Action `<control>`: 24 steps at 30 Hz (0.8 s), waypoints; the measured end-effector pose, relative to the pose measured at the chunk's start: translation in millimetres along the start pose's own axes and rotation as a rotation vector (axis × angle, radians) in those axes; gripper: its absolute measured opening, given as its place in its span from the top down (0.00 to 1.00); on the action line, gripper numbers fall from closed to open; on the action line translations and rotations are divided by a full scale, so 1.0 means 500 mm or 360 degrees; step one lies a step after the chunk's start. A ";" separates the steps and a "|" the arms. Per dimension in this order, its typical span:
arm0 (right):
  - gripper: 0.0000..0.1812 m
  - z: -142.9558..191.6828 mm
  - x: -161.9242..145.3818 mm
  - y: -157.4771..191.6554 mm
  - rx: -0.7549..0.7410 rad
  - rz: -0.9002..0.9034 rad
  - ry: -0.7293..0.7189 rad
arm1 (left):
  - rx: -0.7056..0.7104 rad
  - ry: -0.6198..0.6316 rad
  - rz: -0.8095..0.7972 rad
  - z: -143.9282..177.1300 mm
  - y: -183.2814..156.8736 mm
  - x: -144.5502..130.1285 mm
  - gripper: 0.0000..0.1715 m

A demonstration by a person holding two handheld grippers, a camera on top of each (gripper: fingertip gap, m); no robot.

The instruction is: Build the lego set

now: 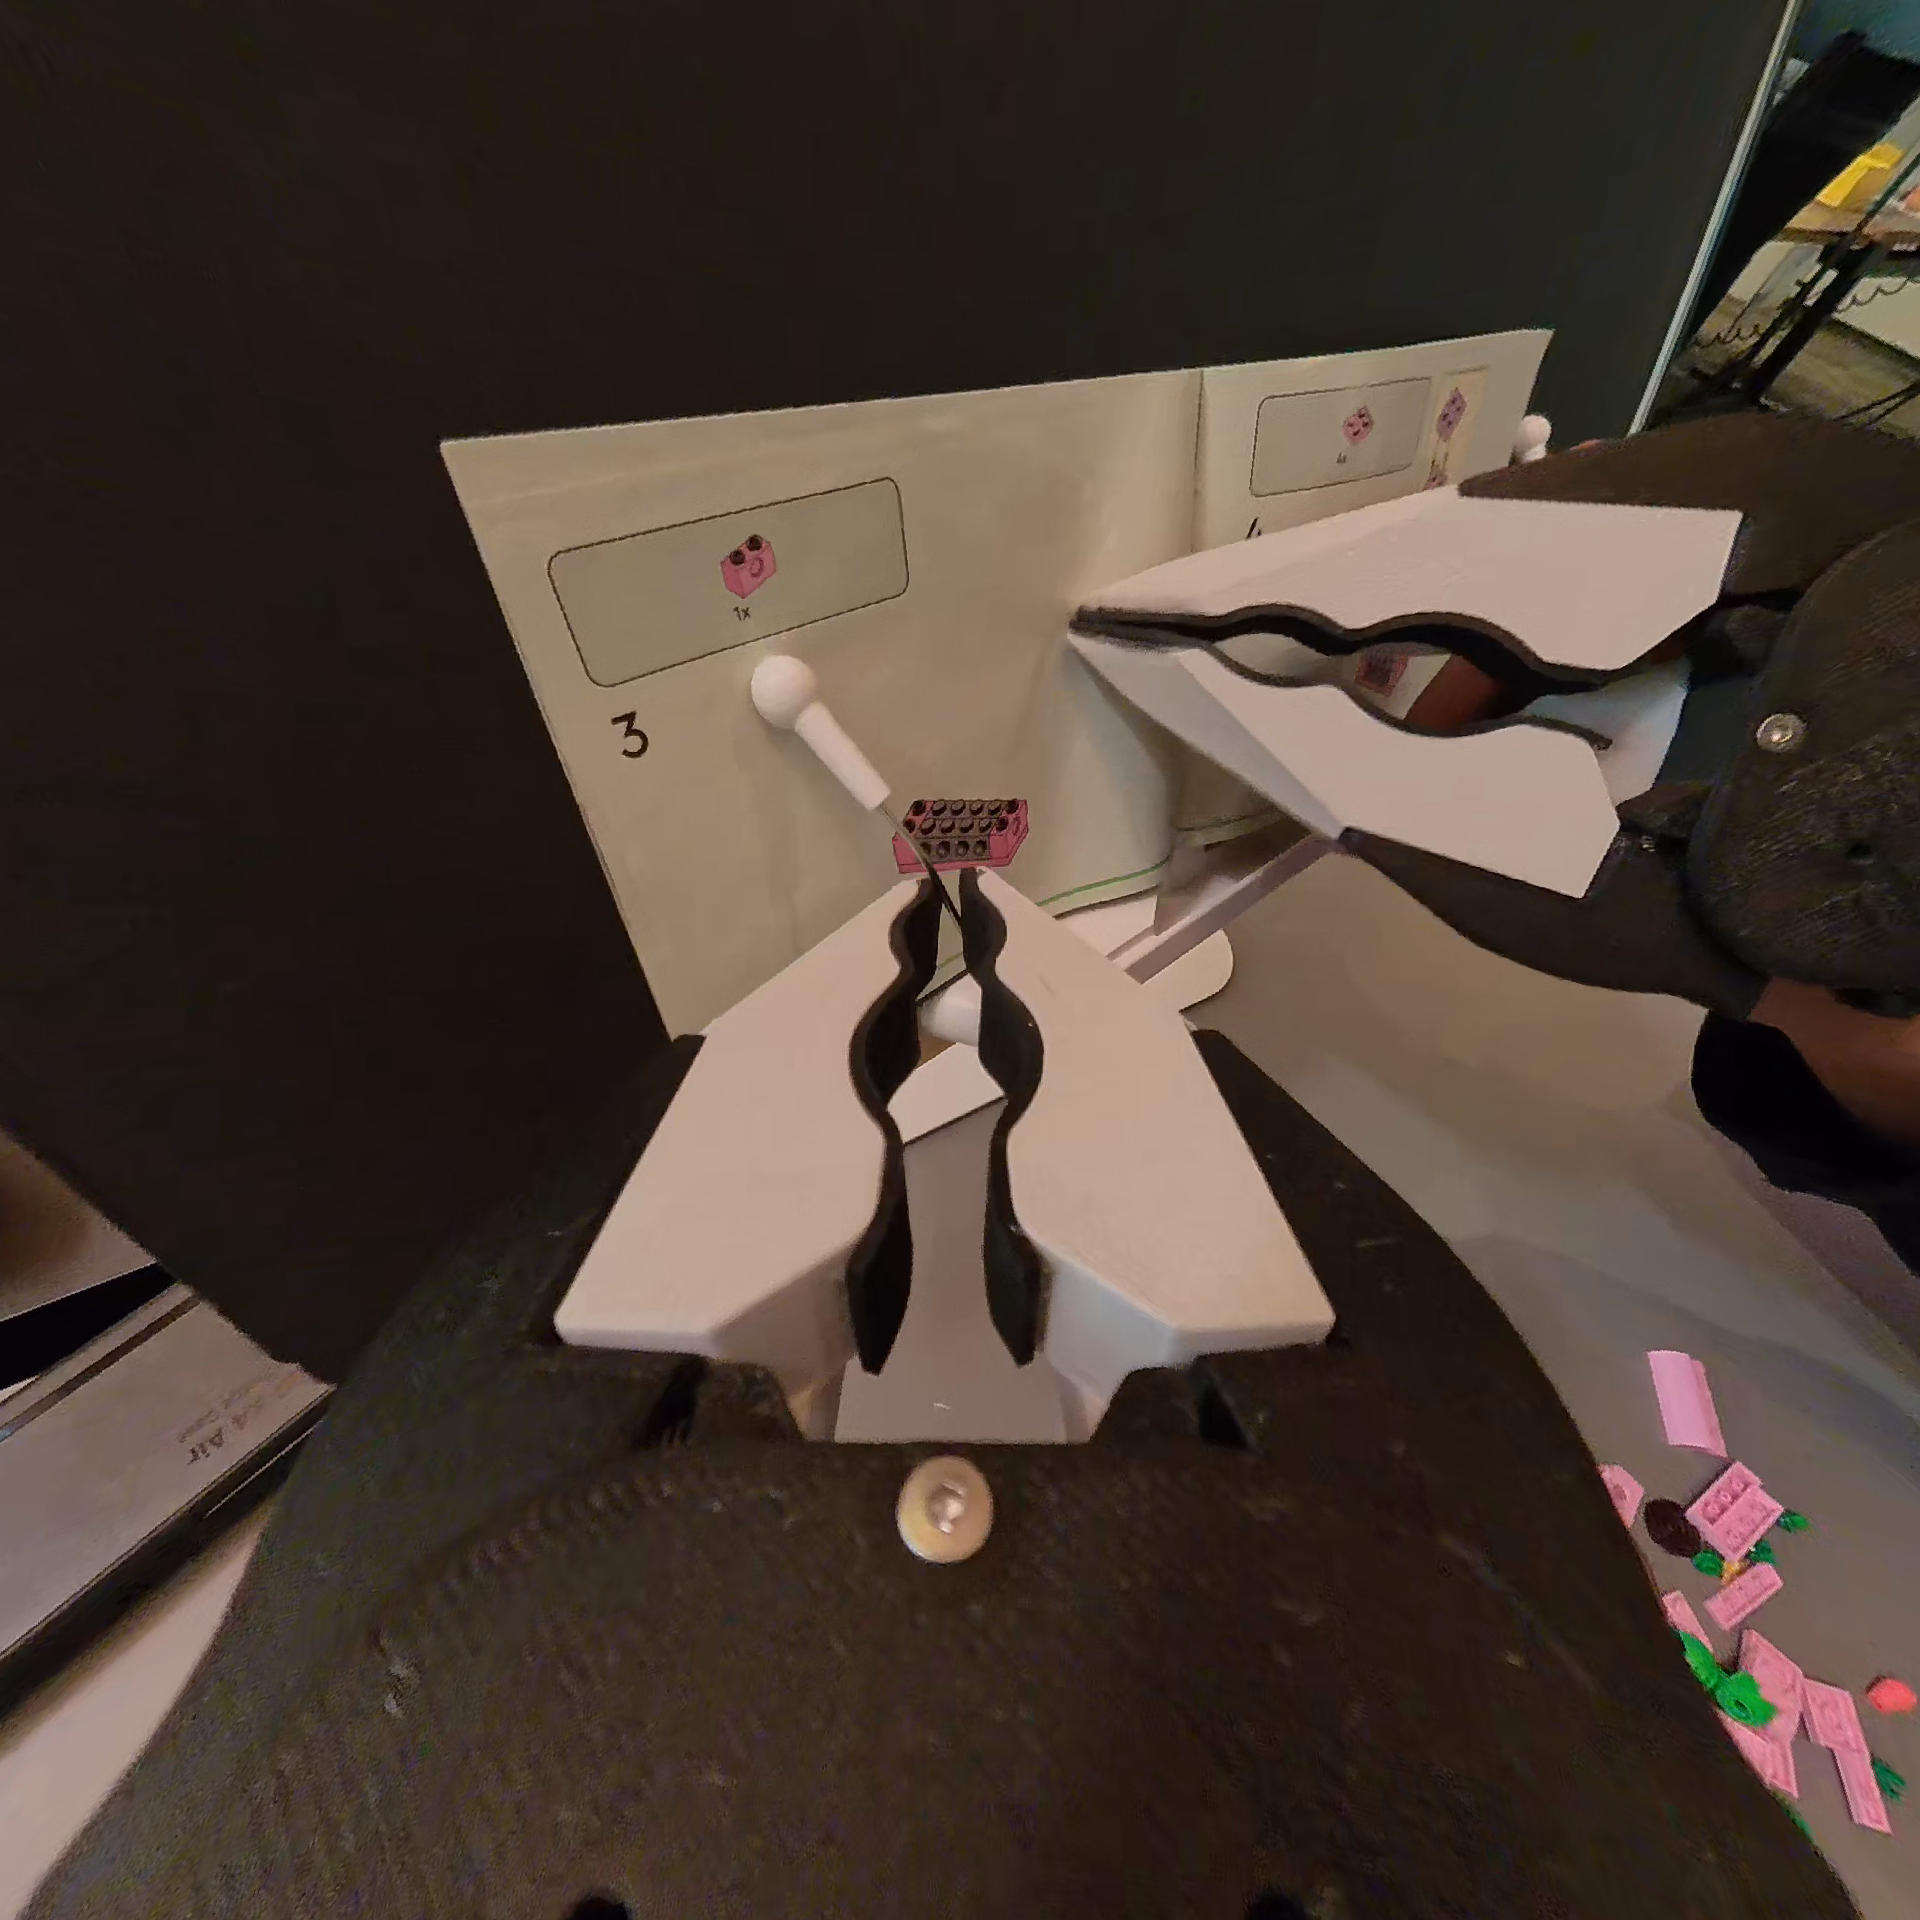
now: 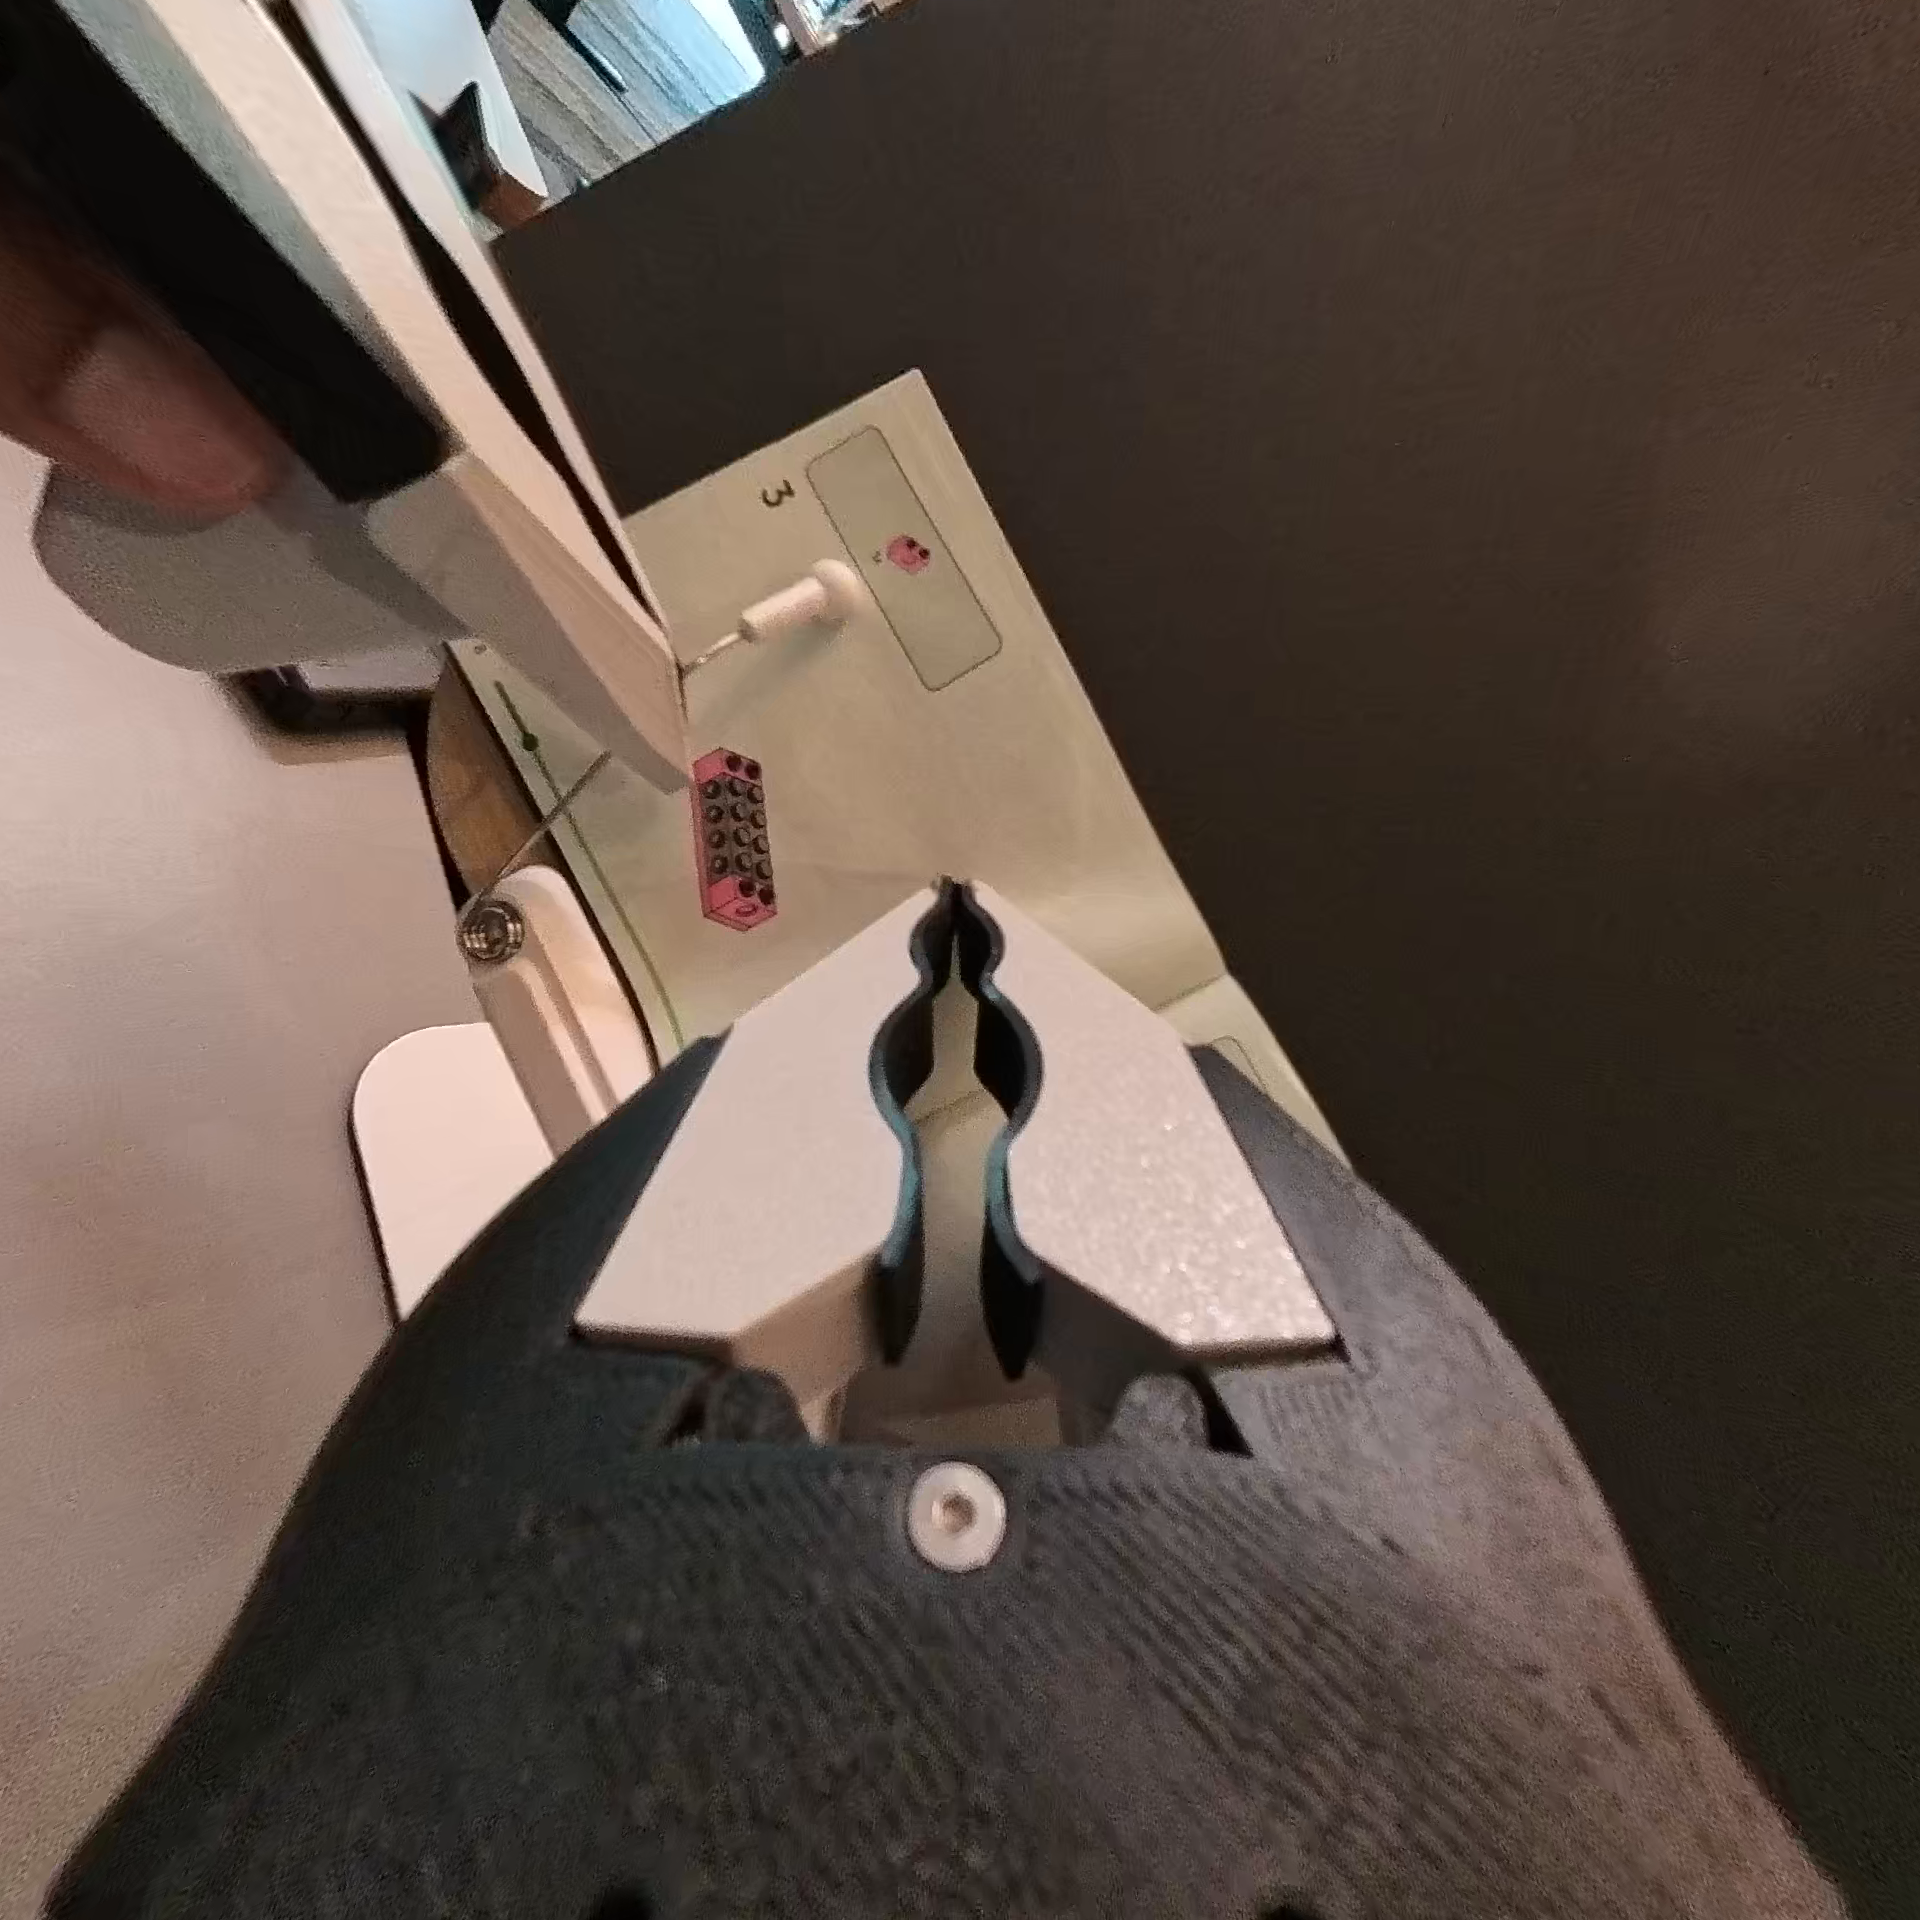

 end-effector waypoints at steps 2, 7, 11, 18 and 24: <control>1.00 0.000 0.000 -0.004 -0.0002 -0.0021 -0.0003 | 0.0014 0.0029 -0.0001 0.003 0.002 -0.001 0.99; 1.00 0.004 0.002 -0.005 -0.0008 -0.0039 -0.0020 | 0.0011 0.0037 0.0051 0.005 0.005 -0.004 0.97; 1.00 0.072 0.050 -0.023 -0.0141 -0.0034 -0.0216 | 0.0059 0.0022 0.0082 0.023 0.012 0.002 0.84; 1.00 0.305 0.077 0.006 -0.0122 -0.0417 -0.0337 | 0.0079 -0.0437 0.0013 0.176 -0.020 0.082 0.79; 0.98 0.444 -0.045 0.177 -0.0038 -0.0890 -0.0284 | -0.0123 -0.0571 -0.0246 0.265 -0.176 0.099 0.85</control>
Point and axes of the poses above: each gripper's, where its closed fingertips meet, z back along the fingers, x out of its top, y = z × x across the jaws, the point moved 8 cm from there along z, back along the fingers, and after that the axes turned 11 degrees about -z, right-handed, at the moved point
